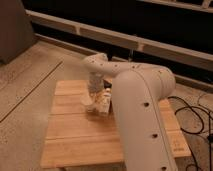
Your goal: Place the ceramic cup in the ceramic bowl
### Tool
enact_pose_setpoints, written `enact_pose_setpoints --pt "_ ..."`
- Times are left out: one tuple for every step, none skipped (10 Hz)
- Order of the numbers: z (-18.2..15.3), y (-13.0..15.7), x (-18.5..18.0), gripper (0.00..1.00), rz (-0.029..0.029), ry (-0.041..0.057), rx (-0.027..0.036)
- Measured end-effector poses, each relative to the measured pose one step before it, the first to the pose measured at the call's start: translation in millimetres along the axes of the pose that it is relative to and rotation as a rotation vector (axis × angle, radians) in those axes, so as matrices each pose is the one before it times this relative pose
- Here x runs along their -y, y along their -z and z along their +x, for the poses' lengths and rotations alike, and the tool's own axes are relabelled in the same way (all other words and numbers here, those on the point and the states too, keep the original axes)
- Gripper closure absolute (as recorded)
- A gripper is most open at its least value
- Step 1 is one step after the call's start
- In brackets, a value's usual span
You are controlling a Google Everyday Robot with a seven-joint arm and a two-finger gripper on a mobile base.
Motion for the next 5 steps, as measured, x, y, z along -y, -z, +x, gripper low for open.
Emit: enact_pose_setpoints --pt "-3.98 13.63 -3.41 1.0 -0.00685 0.00594 0.03636" --pt "-2.78 14.94 -2.67 1.0 0.00074 0.00947 0.03539" --pt "-2.65 15.77 0.0 1.0 0.00381 0.00612 0.0365" --pt "-0.71 11.3 2.49 1.0 0.00548 -0.00143 0.02337" --pt "0.3 19.15 8.48 1.0 0.00865 -0.01229 0.03841"
